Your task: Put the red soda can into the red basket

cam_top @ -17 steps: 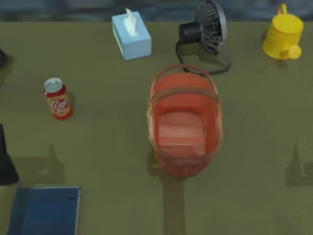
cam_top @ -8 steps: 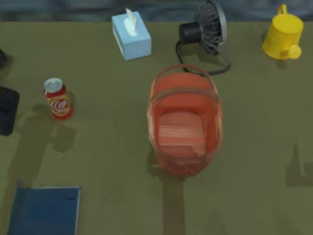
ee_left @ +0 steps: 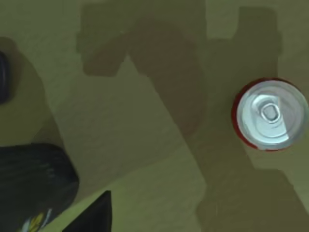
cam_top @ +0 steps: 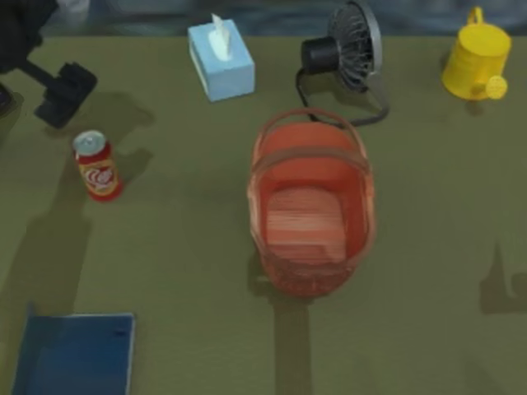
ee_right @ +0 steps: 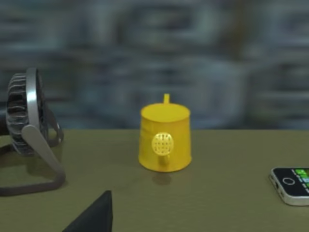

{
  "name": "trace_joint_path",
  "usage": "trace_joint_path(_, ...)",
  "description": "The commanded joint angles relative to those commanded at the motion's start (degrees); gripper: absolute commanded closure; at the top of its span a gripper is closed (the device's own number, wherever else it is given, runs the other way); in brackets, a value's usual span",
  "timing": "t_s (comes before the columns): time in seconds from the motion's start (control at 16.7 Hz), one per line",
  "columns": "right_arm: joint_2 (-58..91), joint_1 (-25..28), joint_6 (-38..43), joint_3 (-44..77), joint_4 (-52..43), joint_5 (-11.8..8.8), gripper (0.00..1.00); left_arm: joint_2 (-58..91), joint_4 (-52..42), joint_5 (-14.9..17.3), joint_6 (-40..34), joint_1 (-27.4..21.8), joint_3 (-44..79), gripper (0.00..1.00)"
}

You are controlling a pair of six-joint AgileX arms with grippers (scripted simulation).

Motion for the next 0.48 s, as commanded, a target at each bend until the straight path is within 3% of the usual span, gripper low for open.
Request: trace_joint_path(0.48,0.0,0.0,0.0,0.0,0.0,0.0,0.0,27.39,-17.08,0.08,8.32,-1.71,21.89,0.0)
